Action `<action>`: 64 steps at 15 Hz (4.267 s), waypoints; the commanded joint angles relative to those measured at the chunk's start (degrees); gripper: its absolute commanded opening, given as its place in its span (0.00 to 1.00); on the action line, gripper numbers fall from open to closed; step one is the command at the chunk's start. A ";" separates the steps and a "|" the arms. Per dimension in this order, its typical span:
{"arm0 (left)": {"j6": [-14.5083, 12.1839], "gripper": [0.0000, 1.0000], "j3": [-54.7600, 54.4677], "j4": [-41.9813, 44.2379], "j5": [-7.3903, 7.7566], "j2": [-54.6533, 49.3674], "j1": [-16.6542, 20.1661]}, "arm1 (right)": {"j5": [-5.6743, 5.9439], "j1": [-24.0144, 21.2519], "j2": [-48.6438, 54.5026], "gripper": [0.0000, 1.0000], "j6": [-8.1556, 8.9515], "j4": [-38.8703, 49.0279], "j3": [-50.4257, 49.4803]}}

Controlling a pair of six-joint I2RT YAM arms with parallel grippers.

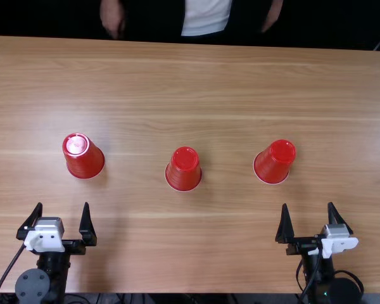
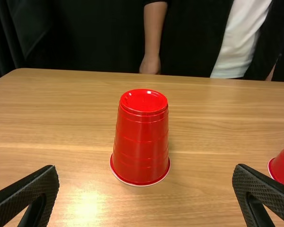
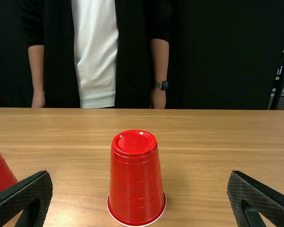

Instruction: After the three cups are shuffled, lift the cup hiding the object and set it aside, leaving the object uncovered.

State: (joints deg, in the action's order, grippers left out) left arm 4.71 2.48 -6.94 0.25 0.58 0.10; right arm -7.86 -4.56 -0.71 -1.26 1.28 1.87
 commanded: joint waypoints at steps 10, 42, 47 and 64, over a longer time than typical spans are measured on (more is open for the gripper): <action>-0.49 1.00 9.91 -7.72 2.39 -0.49 0.52 | 2.58 -0.63 0.71 1.00 -1.06 0.24 5.95; -4.82 1.00 81.63 -72.90 -4.15 65.69 2.19 | 3.11 -0.45 -69.60 1.00 -4.75 -65.36 80.05; -4.82 1.00 82.95 -72.79 -3.94 67.89 1.66 | 3.01 0.60 -82.96 1.00 -5.07 -52.18 80.84; -3.55 1.00 82.69 -72.90 -3.94 67.45 1.57 | 2.69 6.84 -102.82 1.00 -4.86 -51.44 81.36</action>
State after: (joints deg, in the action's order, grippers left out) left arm 0.30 83.29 -79.77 -3.88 68.34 1.61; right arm -5.13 1.52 -102.50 -6.09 -50.17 81.80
